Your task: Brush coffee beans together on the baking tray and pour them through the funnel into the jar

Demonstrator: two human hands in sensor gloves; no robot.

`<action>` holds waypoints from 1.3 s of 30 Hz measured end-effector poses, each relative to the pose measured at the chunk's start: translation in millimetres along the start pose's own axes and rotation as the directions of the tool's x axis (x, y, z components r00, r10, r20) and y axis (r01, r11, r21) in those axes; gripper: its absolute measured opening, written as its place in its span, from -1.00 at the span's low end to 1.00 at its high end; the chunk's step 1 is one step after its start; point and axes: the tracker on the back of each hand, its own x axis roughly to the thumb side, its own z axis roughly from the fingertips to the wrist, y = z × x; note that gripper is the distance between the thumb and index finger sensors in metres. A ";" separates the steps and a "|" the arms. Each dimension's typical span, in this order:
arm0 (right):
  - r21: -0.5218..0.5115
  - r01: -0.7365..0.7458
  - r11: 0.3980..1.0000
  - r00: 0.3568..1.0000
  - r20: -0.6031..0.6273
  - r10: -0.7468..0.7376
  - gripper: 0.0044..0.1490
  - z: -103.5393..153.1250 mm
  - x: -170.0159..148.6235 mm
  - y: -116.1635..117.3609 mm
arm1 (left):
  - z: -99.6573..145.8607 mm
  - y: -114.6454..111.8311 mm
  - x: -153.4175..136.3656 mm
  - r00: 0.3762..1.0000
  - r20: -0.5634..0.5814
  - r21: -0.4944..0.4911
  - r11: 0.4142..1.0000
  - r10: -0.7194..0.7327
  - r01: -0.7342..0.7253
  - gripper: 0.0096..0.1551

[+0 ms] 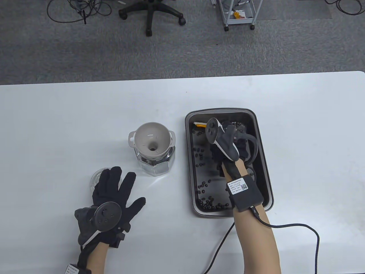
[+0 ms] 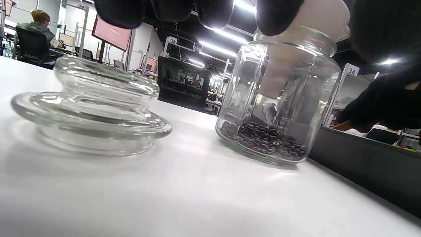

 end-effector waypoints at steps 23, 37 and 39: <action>-0.045 -0.047 0.998 0.999 0.004 0.047 -0.60 16.2 2.5 -11.5 | 1.1 -3.6 2.4 1.000 0.010 -0.021 1.000 -0.009 0.010 0.02; 0.030 -0.096 0.995 0.994 0.064 0.094 -0.62 13.9 18.6 0.2 | -0.2 -3.9 0.0 1.000 -0.001 -0.028 1.000 -0.004 0.004 0.01; 0.050 -0.084 0.995 0.993 0.082 0.080 -0.62 17.6 17.7 -0.6 | -0.2 -4.0 -0.1 1.000 -0.002 -0.029 1.000 -0.004 0.004 0.01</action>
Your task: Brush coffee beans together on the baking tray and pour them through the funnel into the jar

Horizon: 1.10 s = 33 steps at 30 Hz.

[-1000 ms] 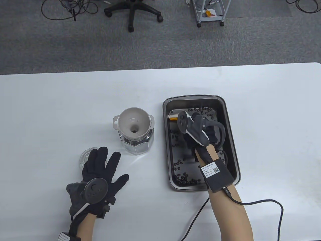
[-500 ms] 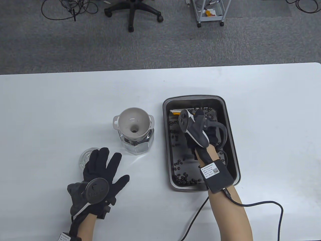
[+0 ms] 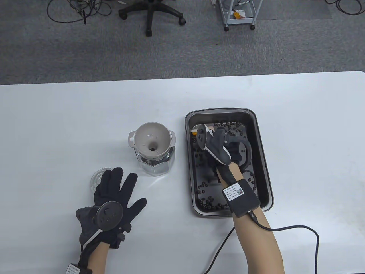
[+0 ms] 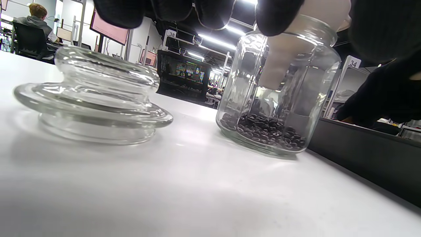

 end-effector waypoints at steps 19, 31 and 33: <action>0.087 0.027 0.996 0.996 0.080 -0.034 -0.61 67.4 -24.6 -0.1 | -0.3 -2.0 1.0 1.000 0.005 -0.012 1.000 -0.019 0.019 0.01; 0.144 0.037 0.989 0.992 0.117 -0.054 -0.59 111.0 -39.6 0.2 | 0.8 -1.9 -0.3 0.999 0.000 -0.013 0.999 -0.033 0.033 0.01; 0.157 0.031 0.987 0.991 0.124 -0.051 -0.58 118.8 -41.1 -0.5 | 1.1 -1.7 0.2 0.999 0.003 -0.012 0.999 -0.036 0.036 0.01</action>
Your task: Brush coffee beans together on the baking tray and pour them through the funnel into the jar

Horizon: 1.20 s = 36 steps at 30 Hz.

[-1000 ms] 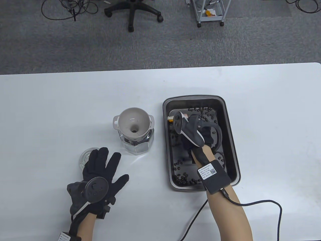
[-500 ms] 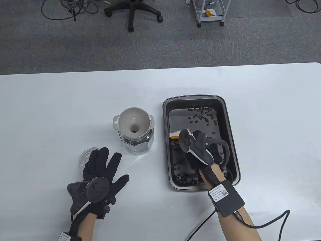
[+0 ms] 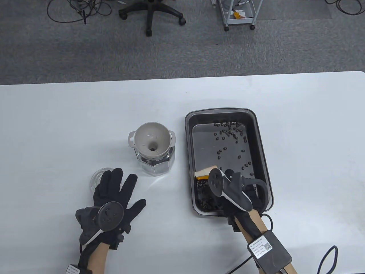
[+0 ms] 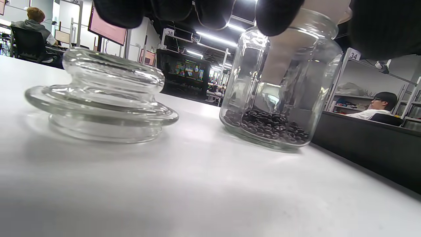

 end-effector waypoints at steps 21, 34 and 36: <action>0.067 0.001 0.998 1.000 0.016 -0.002 -0.60 37.3 -6.5 3.0 | 0.5 -2.5 -0.9 1.000 0.002 -0.014 1.000 -0.011 0.011 0.01; 0.067 0.039 0.997 0.999 0.021 -0.040 -0.57 38.2 -19.3 -3.4 | 1.6 -2.1 -2.6 1.000 0.000 -0.009 1.000 -0.012 0.012 0.01; 0.055 0.051 0.997 0.999 0.018 -0.052 -0.56 36.7 -22.8 -5.4 | 1.7 -2.2 -3.2 1.000 0.001 -0.009 1.000 -0.009 0.009 0.01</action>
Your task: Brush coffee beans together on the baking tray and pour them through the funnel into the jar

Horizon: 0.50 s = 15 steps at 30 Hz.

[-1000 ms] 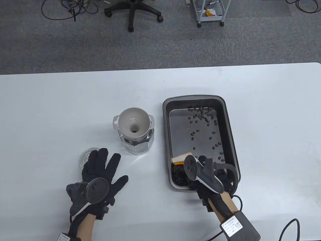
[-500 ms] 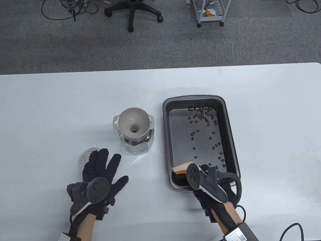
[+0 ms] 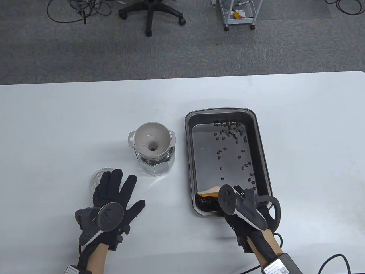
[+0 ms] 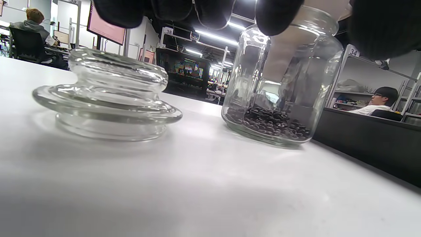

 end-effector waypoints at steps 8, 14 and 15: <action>-0.057 0.041 0.998 0.999 -0.028 -0.042 -0.53 -13.9 -7.9 -18.3 | -1.6 -0.6 1.3 1.000 0.001 -0.007 1.000 0.003 -0.003 0.01; -0.094 0.062 0.994 0.996 -0.062 -0.068 -0.52 -33.5 -15.6 -33.2 | -2.6 -0.4 -0.5 1.000 -0.003 -0.008 1.000 0.013 -0.013 0.01; -0.104 0.068 0.992 0.995 -0.070 -0.076 -0.52 -37.9 -17.4 -35.4 | -2.9 -0.5 -0.8 1.000 -0.005 -0.009 1.000 0.017 -0.017 0.01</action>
